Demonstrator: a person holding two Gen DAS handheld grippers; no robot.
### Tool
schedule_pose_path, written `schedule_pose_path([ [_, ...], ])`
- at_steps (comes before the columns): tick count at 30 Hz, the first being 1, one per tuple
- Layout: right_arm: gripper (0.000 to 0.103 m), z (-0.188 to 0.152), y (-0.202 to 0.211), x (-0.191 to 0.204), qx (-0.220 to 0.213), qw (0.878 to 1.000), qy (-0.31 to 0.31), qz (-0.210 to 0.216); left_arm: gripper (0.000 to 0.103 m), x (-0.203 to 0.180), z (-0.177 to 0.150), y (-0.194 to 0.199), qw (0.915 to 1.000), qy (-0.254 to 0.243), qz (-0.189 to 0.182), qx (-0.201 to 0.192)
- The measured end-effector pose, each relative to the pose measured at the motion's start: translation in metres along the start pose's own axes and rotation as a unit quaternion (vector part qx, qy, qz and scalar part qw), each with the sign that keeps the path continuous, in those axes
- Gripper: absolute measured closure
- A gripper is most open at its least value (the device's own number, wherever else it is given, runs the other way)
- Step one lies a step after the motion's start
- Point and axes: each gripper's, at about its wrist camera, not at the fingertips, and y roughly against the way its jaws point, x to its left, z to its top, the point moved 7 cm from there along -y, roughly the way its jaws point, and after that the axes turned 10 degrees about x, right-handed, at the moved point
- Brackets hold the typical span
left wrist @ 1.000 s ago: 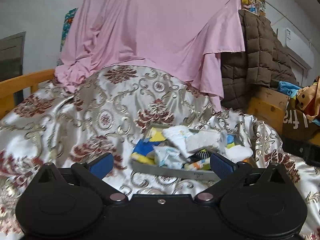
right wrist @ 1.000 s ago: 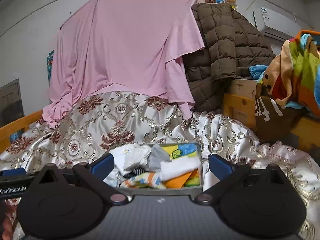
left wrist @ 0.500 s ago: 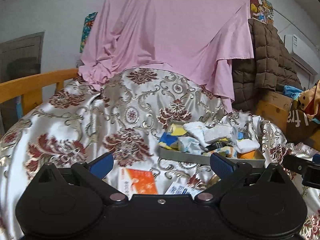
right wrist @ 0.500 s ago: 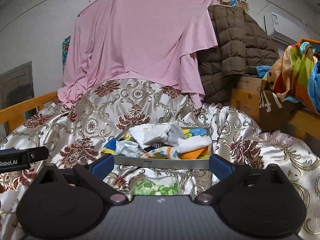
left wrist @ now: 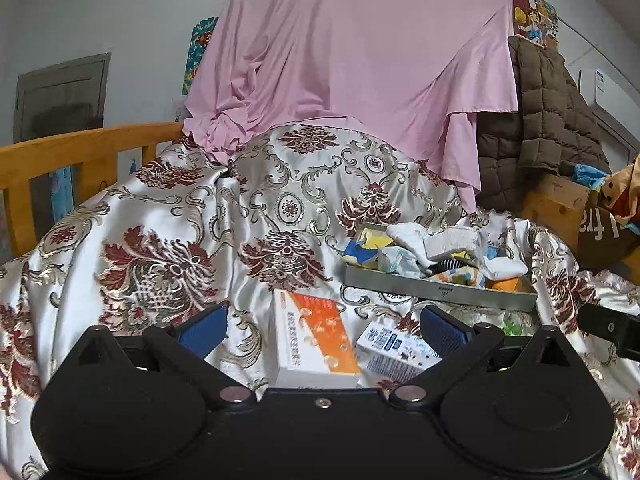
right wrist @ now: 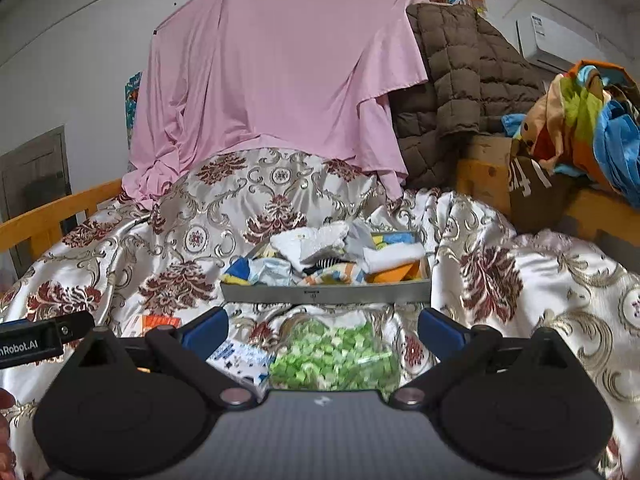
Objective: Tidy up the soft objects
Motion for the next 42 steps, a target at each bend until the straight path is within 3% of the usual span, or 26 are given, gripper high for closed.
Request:
schedule_pose_path([
  [15, 0.000, -0.022, 0.015, 0.008, 0.005, 1.000, 0.008, -0.019, 0.001, 0.007, -0.019, 0.017, 0.9998, -0.014, 0.010, -0.002],
  [42, 0.000, -0.038, 0.018, 0.016, 0.012, 0.999, 0.020, -0.035, 0.001, 0.011, -0.031, 0.013, 0.9989, -0.033, 0.031, 0.008],
])
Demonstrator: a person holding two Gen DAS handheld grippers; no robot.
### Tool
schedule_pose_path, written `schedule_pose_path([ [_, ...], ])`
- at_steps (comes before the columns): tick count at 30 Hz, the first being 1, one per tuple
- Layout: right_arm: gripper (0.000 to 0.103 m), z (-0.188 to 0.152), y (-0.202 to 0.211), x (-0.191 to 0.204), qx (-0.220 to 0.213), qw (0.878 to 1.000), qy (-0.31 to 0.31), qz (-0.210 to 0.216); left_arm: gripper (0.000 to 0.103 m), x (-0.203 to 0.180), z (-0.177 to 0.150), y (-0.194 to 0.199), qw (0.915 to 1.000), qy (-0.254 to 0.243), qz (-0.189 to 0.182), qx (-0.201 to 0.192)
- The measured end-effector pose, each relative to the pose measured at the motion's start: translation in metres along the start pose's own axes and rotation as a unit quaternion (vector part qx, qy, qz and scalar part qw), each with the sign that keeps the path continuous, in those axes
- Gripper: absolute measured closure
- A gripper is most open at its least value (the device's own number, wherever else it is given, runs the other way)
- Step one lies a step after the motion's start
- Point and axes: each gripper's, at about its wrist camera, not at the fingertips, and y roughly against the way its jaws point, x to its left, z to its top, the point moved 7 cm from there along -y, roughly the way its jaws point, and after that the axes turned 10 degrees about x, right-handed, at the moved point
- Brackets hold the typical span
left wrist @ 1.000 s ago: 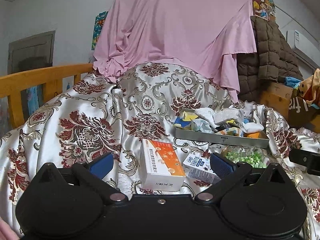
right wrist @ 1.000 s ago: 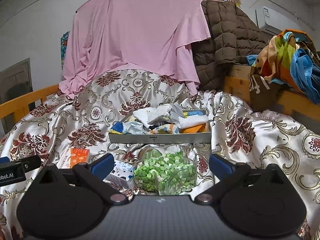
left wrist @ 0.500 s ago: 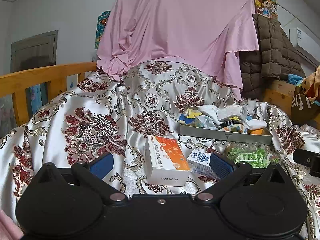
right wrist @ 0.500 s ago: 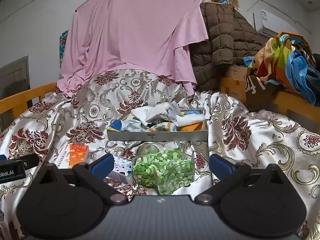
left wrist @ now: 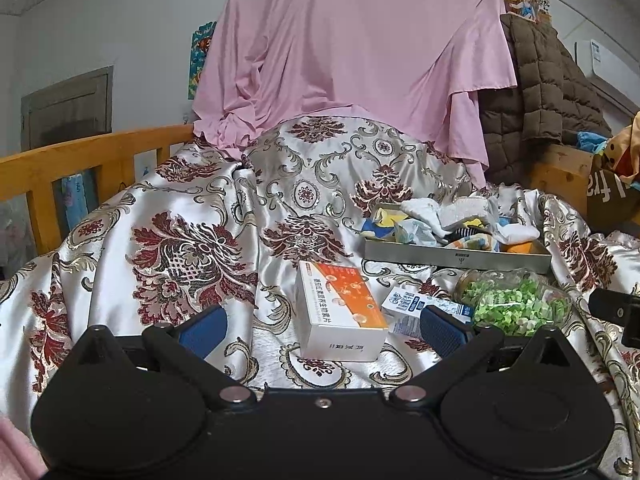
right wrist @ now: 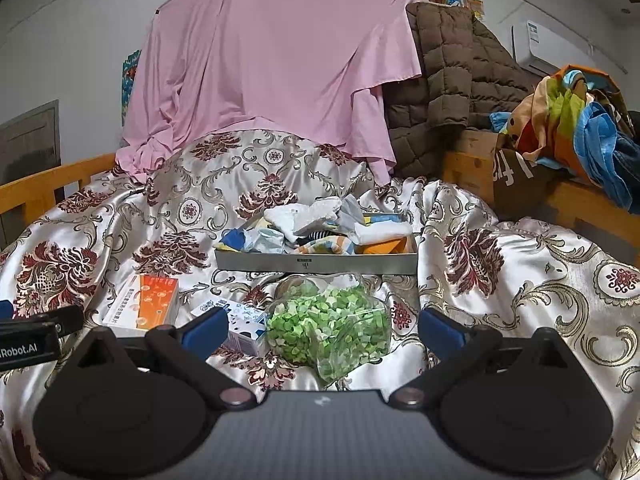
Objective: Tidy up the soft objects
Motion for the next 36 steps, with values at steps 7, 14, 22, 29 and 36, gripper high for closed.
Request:
schedule_pose_path([
  [7, 0.000, -0.0031, -0.0035, -0.0002, 0.007, 1.000, 0.000, 0.001, 0.001, 0.0004, -0.0002, -0.0007, 1.0000, -0.001, 0.003, -0.001],
  [14, 0.000, -0.0055, -0.0062, 0.0020, 0.012, 1.000, 0.003, 0.001, 0.001, 0.0021, -0.0019, -0.0025, 0.9999, -0.005, 0.009, 0.000],
  [22, 0.000, -0.0063, -0.0068, 0.0025, 0.015, 1.000, 0.004, 0.001, 0.001, 0.0027, -0.0018, -0.0027, 1.0000, -0.005, 0.009, 0.000],
  [29, 0.000, -0.0077, -0.0082, 0.0027, 0.019, 1.000, 0.004, 0.002, 0.001, 0.0029, -0.0019, -0.0026, 0.9999, -0.006, 0.009, 0.000],
  [36, 0.000, -0.0085, -0.0095, 0.0021, 0.023, 1.000, 0.004, 0.002, 0.001, 0.0018, -0.0018, -0.0022, 0.9999, -0.006, 0.008, -0.001],
])
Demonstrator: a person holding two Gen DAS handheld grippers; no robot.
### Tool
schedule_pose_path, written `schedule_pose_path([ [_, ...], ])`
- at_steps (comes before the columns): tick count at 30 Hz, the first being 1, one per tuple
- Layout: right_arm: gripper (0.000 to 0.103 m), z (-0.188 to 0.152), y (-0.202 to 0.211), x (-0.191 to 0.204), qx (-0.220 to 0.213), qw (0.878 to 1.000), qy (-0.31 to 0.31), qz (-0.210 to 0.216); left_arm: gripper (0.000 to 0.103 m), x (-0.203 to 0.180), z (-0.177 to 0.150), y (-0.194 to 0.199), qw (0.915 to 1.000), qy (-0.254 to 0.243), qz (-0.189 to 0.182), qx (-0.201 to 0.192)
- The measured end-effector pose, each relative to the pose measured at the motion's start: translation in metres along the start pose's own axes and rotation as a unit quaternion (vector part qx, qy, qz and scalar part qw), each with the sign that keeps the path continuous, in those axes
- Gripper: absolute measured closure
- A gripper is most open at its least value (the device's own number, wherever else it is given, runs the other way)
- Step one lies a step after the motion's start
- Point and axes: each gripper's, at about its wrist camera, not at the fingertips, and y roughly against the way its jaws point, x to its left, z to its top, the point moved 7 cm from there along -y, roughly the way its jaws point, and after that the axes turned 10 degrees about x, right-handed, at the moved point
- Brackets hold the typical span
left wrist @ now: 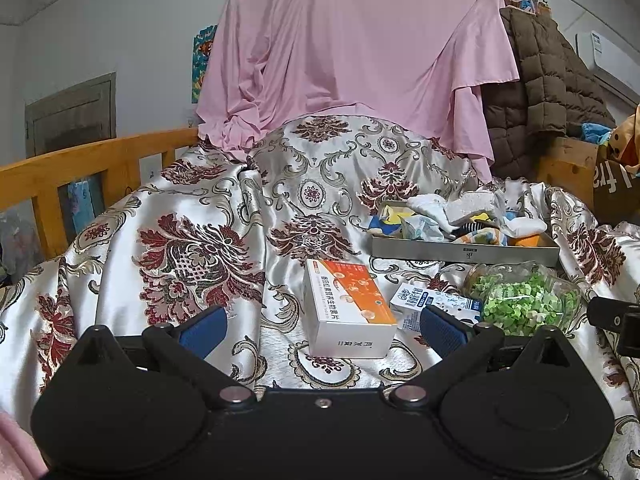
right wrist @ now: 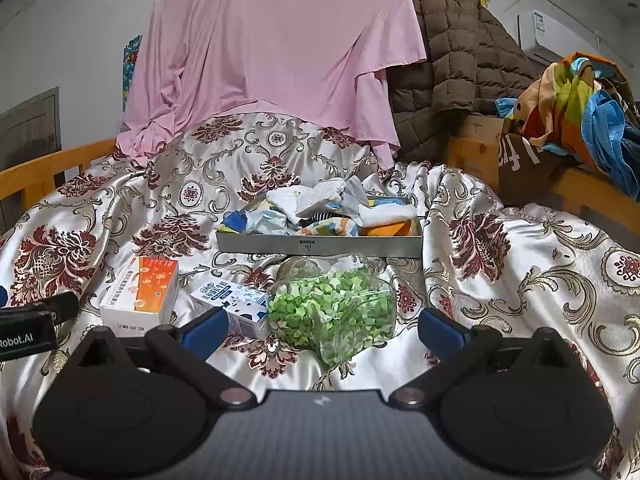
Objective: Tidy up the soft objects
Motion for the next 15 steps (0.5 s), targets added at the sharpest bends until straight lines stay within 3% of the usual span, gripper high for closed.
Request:
schedule_pose_path([
  [15, 0.000, -0.0041, -0.0064, -0.0007, 0.015, 1.000, -0.005, 0.004, 0.001, 0.0017, -0.0018, -0.0023, 1.0000, -0.006, 0.000, 0.006],
])
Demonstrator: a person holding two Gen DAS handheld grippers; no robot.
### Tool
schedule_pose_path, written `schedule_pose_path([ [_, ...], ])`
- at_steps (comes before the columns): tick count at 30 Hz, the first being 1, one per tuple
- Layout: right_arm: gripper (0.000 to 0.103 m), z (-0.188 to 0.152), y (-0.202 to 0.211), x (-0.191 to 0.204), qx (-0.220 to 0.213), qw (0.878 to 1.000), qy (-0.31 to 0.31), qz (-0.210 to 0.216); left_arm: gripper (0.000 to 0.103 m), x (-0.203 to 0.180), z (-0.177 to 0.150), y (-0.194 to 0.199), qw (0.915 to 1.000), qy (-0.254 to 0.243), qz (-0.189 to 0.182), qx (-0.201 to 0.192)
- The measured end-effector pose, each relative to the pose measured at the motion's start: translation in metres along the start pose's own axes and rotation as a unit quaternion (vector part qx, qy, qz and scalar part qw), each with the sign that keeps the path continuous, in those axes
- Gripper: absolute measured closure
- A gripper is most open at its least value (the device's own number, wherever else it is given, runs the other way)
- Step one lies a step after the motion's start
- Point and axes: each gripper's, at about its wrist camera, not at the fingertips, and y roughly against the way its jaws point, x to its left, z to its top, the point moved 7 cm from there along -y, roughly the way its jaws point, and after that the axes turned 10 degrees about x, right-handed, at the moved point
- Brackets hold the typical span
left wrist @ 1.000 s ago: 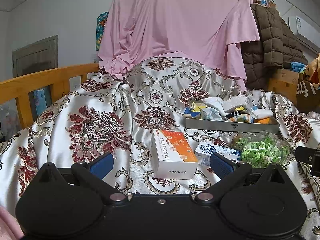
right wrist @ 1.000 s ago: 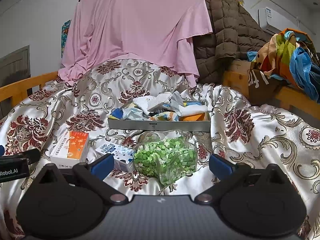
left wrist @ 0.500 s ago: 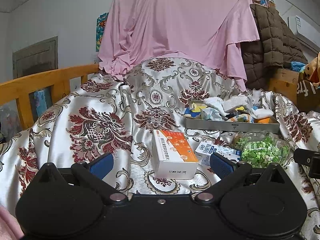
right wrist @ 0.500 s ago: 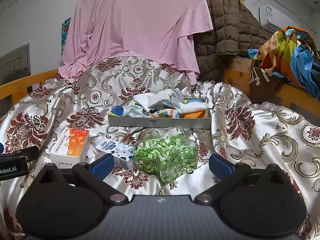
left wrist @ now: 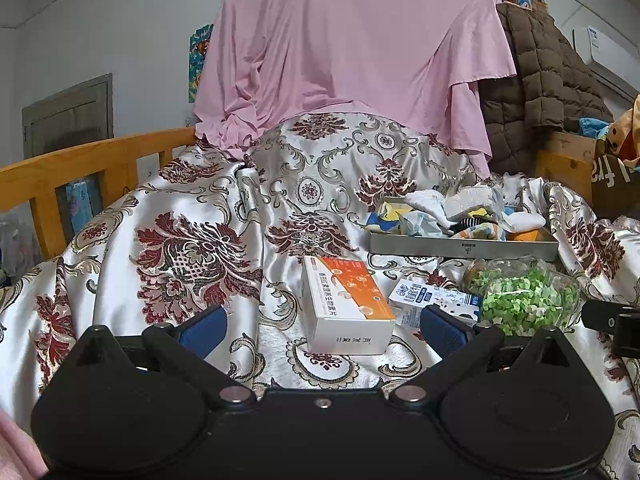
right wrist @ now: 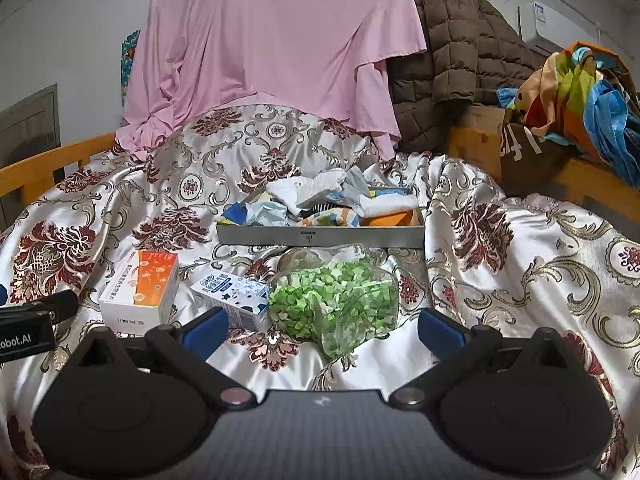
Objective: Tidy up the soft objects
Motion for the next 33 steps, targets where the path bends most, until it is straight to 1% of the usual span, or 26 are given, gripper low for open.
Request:
schedule_pose_path([
  [33, 0.000, -0.0011, -0.0023, 0.0011, 0.006, 1.000, 0.003, 0.000, 0.001, -0.0003, 0.0000, -0.0012, 1.0000, -0.003, 0.000, 0.002],
])
